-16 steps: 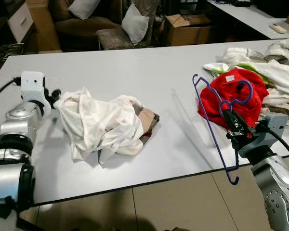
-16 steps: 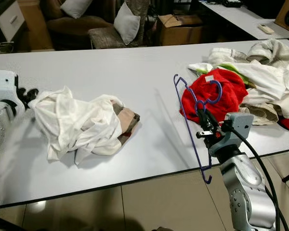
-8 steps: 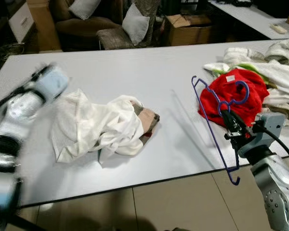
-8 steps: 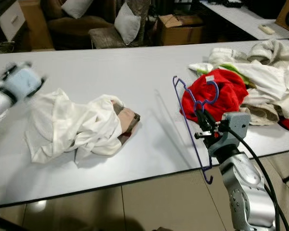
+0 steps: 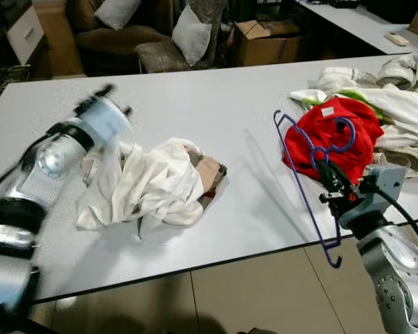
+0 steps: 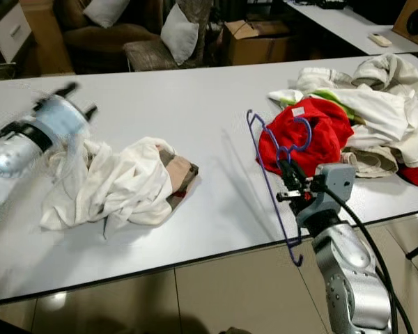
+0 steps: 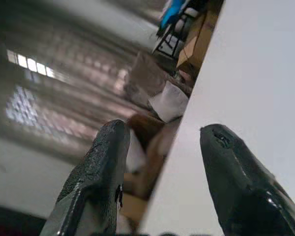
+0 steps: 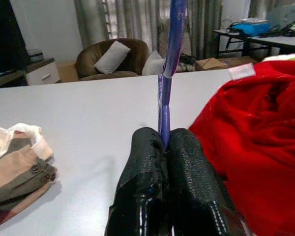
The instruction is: Hang hanger
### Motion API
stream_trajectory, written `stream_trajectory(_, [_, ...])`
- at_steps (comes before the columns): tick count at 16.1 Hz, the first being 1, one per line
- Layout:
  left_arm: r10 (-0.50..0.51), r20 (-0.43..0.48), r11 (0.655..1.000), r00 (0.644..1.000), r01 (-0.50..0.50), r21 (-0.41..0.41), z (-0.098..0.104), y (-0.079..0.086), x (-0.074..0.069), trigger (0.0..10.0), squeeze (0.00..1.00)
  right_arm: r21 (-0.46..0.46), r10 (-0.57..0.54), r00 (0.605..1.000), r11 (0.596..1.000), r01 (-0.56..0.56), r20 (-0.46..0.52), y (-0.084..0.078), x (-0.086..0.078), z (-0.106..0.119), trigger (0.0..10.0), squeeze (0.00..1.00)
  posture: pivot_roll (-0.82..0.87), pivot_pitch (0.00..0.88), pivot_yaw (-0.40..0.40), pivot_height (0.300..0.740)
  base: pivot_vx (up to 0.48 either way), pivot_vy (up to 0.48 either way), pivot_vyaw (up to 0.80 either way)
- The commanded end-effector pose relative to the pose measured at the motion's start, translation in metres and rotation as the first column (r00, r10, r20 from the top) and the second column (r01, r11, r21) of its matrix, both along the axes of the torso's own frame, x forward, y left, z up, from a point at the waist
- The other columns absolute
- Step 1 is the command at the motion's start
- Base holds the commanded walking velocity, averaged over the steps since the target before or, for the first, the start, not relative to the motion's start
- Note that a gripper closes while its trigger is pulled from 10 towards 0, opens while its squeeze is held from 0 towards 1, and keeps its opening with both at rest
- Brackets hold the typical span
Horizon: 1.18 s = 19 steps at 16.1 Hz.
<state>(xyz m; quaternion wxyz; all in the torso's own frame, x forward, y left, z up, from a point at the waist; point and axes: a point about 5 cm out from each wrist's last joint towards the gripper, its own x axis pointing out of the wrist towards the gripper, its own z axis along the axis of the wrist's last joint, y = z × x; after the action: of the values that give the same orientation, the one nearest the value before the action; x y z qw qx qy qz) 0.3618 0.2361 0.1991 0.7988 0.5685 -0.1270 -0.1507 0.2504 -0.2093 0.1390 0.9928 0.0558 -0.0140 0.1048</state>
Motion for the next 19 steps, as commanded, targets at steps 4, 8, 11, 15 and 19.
stream_trajectory(4, [0.037, -0.024, 0.958, 0.999, -0.029, 0.286, -0.009, 0.01, 0.003, 10.0, 0.0, -0.039, 0.016, 0.999, 0.999, -0.015, 0.034, 0.005, 0.0, 0.004, 10.0, 0.0, -0.12, 0.0, 0.037, 0.74, 0.0, 0.0, 0.0])
stream_trajectory(8, [0.315, -0.105, 0.853, 0.943, -0.233, 0.467, -0.01, 0.055, 0.007, 10.0, 0.0, -0.031, 0.019, 0.998, 0.999, -0.017, 0.053, 0.01, 0.004, 0.004, 10.0, 0.0, -0.1, 0.0, 0.048, 0.74, 0.0, 0.0, 0.0])
stream_trajectory(11, [0.374, -0.036, 0.85, 0.927, -0.327, 0.412, 0.009, 0.064, 0.012, 10.0, 1.0, -0.017, 0.015, 0.998, 1.0, -0.014, 0.062, 0.014, 0.006, 0.003, 10.0, 0.0, -0.08, 0.0, 0.062, 0.74, 0.0, 0.0, 0.0])
stream_trajectory(15, [0.372, -0.049, 0.901, 0.927, -0.348, 0.261, 0.014, 0.065, 0.012, 10.0, 1.0, 0.006, 0.005, 0.997, 1.0, -0.005, 0.071, 0.019, 0.008, 0.0, 10.0, 0.0, -0.07, 0.0, 0.075, 0.74, 0.0, 0.0, 0.0])
stream_trajectory(19, [0.278, -0.091, 0.95, 0.956, -0.288, -0.12, 0.024, 0.055, 0.013, 10.0, 1.0, 0.008, 0.002, 0.997, 1.0, -0.003, 0.078, 0.018, 0.008, 0.0, 10.0, 0.0, -0.07, 0.0, 0.069, 0.74, 0.0, 0.0, 0.0])
